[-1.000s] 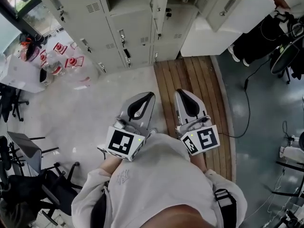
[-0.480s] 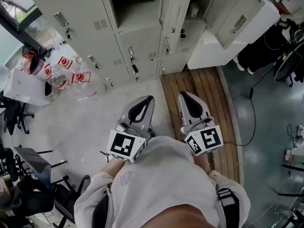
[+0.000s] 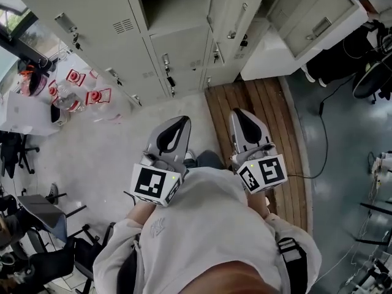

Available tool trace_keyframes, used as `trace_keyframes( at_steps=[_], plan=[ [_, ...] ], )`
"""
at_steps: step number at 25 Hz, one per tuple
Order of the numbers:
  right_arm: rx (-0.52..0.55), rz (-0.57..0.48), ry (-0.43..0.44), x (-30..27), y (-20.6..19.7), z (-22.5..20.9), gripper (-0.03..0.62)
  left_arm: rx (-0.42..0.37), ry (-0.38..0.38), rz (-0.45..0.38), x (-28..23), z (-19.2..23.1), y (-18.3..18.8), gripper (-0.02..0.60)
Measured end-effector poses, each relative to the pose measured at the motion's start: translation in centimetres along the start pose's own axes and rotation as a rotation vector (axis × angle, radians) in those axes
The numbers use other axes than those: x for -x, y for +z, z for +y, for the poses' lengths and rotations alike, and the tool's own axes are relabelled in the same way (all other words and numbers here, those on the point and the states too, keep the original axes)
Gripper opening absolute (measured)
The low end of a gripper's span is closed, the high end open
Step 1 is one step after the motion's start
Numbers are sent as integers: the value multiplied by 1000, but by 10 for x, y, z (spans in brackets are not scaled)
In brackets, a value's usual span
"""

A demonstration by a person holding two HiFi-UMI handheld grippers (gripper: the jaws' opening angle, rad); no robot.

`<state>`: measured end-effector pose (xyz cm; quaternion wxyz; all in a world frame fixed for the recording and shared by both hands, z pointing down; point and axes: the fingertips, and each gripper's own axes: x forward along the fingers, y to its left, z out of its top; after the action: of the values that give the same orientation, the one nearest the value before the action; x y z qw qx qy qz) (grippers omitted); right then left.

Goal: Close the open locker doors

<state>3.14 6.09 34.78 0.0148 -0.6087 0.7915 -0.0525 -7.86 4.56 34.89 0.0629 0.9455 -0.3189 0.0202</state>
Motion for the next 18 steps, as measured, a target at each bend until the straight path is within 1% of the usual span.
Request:
trace_keyframes(
  at_steps=[5,10,15,18],
  plan=[
    [-4,5,-9,-17,0,-17,12,20,14,5,-17,12,0,8],
    [1,4,7,-42,3,-47,12,25,42,1,-46,26,4,8],
    [30,-24,31,-76,27,-92,12,20,93,-42,-89,41,25,8],
    [49,-62,60,-95,47,-117,12,20,118,-64,-111,47,35,8]
  ],
)
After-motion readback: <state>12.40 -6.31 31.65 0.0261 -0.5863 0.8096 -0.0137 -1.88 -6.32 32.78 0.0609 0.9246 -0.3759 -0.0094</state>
